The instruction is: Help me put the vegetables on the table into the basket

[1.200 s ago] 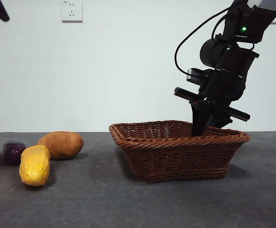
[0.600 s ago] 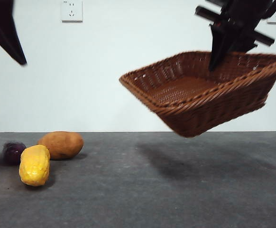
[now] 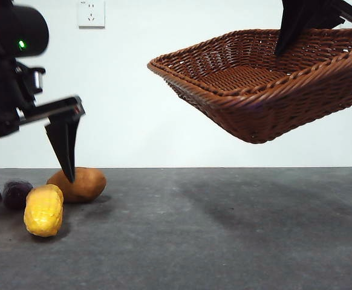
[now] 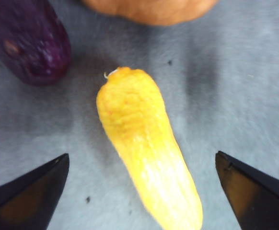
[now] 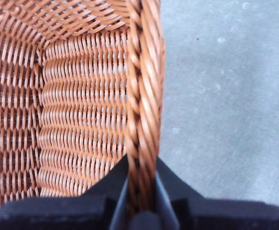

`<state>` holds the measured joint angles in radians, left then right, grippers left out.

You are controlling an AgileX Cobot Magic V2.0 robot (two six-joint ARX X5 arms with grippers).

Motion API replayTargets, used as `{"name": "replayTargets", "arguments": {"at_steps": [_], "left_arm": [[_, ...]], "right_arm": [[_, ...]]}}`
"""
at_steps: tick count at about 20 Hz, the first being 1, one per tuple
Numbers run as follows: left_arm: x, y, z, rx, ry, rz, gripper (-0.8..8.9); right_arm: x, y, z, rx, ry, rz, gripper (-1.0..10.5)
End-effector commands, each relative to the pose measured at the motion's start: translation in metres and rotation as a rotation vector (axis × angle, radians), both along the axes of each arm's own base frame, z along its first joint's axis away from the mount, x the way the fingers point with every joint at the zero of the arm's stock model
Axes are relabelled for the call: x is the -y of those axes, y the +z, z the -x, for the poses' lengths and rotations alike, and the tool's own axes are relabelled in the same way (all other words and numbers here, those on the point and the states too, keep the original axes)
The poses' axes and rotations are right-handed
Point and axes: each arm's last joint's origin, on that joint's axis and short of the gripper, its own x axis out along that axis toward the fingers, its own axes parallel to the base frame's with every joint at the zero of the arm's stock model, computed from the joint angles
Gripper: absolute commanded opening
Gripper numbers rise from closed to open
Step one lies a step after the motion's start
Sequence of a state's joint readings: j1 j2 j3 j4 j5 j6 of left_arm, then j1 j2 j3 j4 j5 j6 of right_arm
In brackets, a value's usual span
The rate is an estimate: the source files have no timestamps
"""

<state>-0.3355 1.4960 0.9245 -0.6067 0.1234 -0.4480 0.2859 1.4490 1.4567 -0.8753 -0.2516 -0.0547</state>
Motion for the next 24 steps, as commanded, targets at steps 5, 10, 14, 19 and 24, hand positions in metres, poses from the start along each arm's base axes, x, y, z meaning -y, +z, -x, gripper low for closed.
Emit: {"name": "replayTargets", "arguments": {"at_steps": [5,10,14,19,24], "left_arm": [[0.012,-0.021,-0.008,-0.054,0.066,-0.004,6.56],[0.018,-0.028,-0.009,-0.073,0.078,-0.011,3.64],[0.02,-0.028,-0.008,-0.07,0.037,-0.009,-0.08],[0.022,-0.028,-0.007,-0.063,0.021,-0.011,-0.08],[0.022,-0.01,-0.002,0.033,-0.11,-0.027,-0.08]], "right_arm": [[-0.001,0.003,0.002,0.01,0.029,-0.033,-0.1],[-0.001,0.003,0.002,0.008,0.044,-0.045,-0.1],[-0.001,0.003,0.002,0.01,0.048,-0.043,-0.1],[-0.001,0.003,0.003,0.012,0.053,-0.039,-0.1],[-0.001,0.002,0.004,-0.002,0.049,-0.031,-0.1]]}}
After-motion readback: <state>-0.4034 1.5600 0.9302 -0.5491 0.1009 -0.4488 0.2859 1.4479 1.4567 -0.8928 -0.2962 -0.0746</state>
